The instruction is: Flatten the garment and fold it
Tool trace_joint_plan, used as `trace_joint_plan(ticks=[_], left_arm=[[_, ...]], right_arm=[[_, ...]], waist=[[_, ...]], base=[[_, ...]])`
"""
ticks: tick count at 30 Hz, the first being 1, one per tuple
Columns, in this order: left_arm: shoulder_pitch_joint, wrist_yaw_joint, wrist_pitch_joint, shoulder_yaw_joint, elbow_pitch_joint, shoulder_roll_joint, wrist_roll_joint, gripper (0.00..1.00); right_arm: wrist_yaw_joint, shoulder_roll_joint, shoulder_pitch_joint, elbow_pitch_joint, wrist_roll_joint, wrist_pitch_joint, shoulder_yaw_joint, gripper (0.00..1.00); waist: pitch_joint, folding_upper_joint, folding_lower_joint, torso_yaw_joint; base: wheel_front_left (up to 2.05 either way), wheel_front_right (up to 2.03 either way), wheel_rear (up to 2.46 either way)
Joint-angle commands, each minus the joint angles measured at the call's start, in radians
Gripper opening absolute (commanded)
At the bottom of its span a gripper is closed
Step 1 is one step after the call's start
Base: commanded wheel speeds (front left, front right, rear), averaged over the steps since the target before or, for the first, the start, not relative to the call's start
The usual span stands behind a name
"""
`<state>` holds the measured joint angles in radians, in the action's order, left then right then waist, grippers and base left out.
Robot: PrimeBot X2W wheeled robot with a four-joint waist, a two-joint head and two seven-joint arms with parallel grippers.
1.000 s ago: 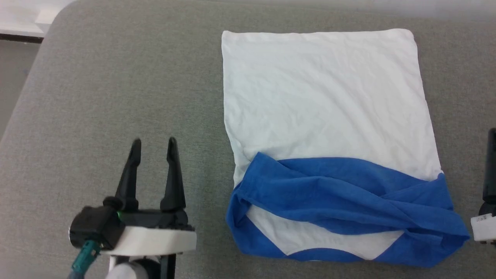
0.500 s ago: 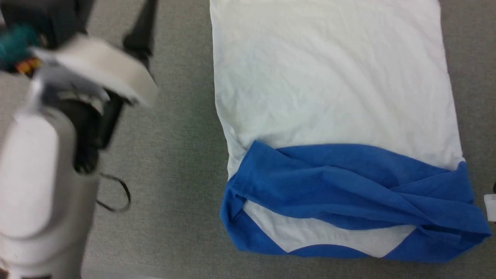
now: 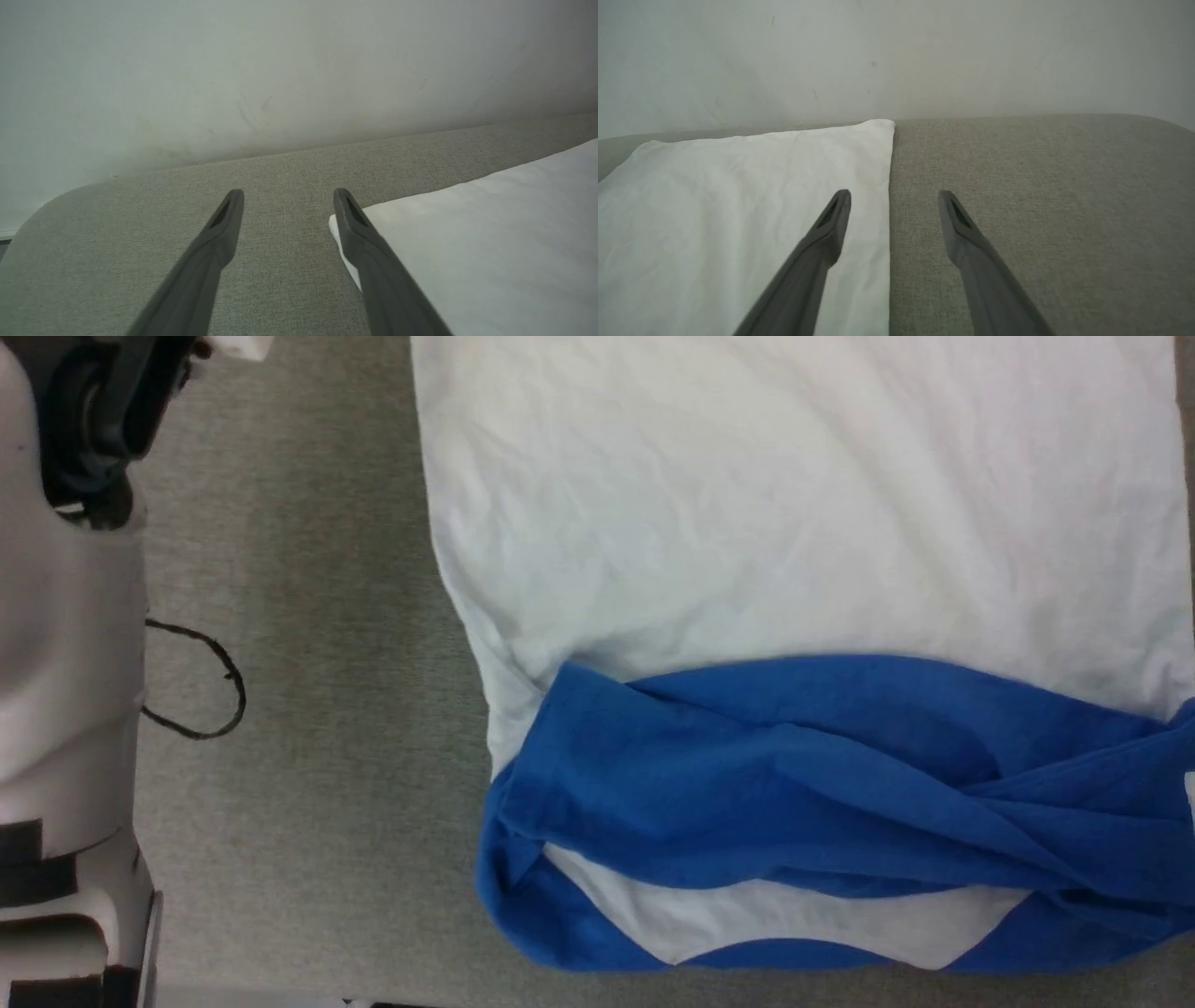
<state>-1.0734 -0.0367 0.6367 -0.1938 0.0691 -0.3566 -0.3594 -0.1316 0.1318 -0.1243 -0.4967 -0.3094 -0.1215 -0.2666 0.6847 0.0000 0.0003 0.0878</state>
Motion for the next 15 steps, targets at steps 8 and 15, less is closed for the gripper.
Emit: trace_joint_plan(ticks=[8, 15], left_arm=[[-0.036, -0.001, 0.044, -0.023, 0.066, 0.015, -0.016, 1.0], [-0.028, -0.016, 0.021, -0.007, 0.1, 0.008, -0.022, 1.0]], right_arm=[[0.001, 0.015, -0.031, 0.016, -0.011, 0.009, 0.0, 1.0], [0.001, 0.018, -0.036, 0.024, -0.013, 0.011, -0.003, 1.0]], waist=[[0.09, 0.0, -0.0003, -0.07], [0.107, 0.0, -0.0003, -0.094]], base=[[0.0, 0.0, 0.0], [0.0, 0.0, 0.0]])
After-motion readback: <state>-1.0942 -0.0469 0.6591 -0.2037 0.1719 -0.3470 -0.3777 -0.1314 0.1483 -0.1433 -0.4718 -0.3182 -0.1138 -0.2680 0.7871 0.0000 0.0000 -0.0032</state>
